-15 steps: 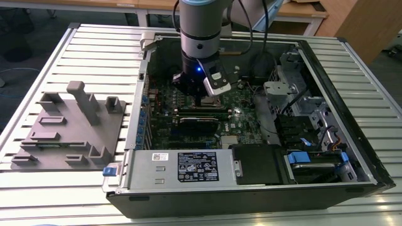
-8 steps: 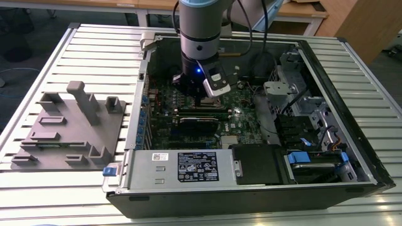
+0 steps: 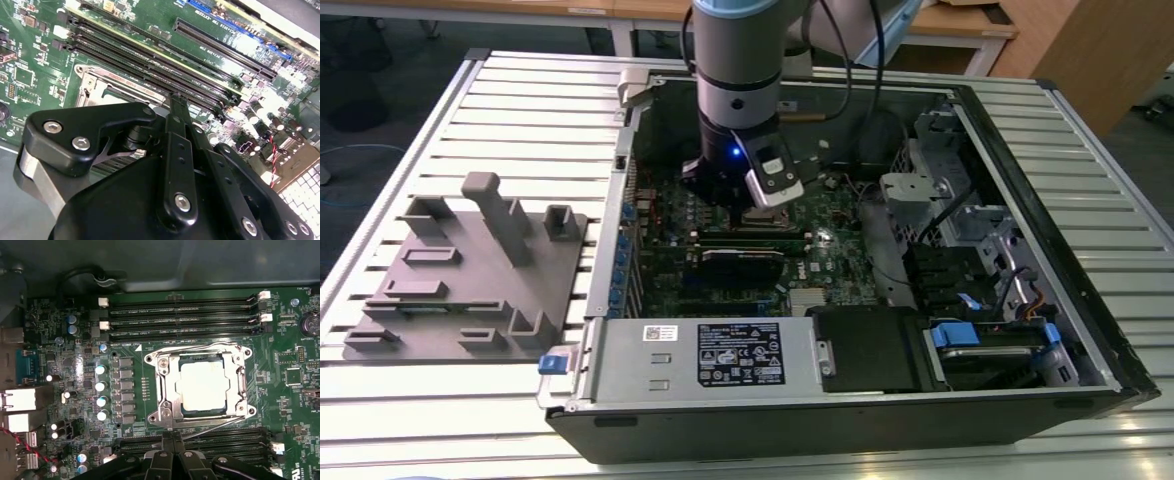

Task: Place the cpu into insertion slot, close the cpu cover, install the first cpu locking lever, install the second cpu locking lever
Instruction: 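Install the second cpu locking lever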

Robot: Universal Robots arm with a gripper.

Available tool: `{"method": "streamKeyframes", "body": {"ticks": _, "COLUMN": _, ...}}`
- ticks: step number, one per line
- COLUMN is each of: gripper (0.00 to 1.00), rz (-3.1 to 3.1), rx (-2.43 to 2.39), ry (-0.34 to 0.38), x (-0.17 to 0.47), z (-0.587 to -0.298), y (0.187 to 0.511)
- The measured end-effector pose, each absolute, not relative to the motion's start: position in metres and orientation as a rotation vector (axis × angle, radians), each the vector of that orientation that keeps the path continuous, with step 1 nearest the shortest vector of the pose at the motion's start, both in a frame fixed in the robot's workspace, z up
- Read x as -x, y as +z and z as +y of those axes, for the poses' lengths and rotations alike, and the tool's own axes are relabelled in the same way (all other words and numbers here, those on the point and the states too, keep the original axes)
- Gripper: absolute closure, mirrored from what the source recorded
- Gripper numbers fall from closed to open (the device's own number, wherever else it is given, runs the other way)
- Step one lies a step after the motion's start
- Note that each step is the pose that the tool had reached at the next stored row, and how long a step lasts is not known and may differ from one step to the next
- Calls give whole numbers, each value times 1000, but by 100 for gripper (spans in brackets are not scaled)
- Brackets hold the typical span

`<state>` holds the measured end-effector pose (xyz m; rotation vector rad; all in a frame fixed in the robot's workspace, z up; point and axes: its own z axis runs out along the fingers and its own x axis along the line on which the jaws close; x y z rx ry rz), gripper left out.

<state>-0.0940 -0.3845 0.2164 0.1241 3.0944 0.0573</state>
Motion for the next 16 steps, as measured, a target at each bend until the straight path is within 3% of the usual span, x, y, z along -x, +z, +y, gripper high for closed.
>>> {"method": "streamKeyframes", "body": {"ticks": 16, "gripper": 90, "rz": 3095, "rx": -125, "ry": 81, "x": 97, "z": -385, "y": 211}}
